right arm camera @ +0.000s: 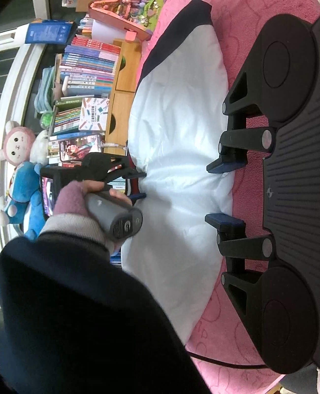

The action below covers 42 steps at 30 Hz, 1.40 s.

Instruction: Fold clothes

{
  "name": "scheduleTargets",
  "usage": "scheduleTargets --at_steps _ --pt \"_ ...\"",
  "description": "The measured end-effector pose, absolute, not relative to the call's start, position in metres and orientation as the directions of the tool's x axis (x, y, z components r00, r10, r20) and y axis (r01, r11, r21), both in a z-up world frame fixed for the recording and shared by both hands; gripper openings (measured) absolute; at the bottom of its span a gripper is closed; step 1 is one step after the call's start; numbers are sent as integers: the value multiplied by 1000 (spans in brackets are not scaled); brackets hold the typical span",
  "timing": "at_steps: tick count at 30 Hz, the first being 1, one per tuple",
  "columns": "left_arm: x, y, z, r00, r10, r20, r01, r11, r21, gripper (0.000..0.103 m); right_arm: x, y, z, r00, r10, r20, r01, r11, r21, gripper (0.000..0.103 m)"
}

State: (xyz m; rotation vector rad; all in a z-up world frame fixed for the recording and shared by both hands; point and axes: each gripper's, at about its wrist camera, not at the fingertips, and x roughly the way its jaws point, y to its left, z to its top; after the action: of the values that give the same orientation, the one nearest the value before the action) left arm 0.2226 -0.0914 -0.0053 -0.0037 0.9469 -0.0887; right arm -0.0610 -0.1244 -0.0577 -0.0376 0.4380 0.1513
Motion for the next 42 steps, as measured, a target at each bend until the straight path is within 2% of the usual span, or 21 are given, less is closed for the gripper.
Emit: scheduleTargets --at_steps 5,13,18,25,26,28,30,33,36,38,42 --pt "169 -79 9 553 -175 -815 167 981 -98 32 -60 -125 -58 895 138 -423 -152 988 1 37" --pt "89 -85 2 466 -225 -855 317 945 -76 34 -63 -122 -59 896 143 -421 -157 988 0 37" --pt "103 -88 -13 521 -195 -831 311 950 -28 40 -64 -120 -60 900 137 -415 -157 988 -14 37" --pt "187 -101 -23 640 -89 -763 208 976 60 41 -66 -120 -60 904 137 -404 -163 986 -29 37" --pt "201 -101 -23 650 -76 -756 191 980 65 43 -65 -120 -60 904 139 -404 -164 986 -29 37" --pt "223 -96 -21 664 -58 -745 145 988 52 45 -65 -121 -60 904 142 -404 -167 986 -27 37" --pt "236 -89 -19 647 -69 -759 96 995 -10 45 -64 -121 -60 903 146 -403 -171 985 -25 37" --pt "227 -87 -13 665 -56 -745 99 995 13 44 -64 -122 -61 903 154 -400 -177 984 -21 37" --pt "192 -81 3 742 -73 -666 127 991 33 42 -67 -130 -60 907 186 -377 -193 981 21 39" --pt "166 -71 15 768 -128 -627 161 987 -4 43 -72 -141 -57 914 211 -347 -197 977 77 44" --pt "94 -58 27 822 -183 -539 186 981 -48 51 -77 -167 -43 943 169 -285 -127 979 159 49"
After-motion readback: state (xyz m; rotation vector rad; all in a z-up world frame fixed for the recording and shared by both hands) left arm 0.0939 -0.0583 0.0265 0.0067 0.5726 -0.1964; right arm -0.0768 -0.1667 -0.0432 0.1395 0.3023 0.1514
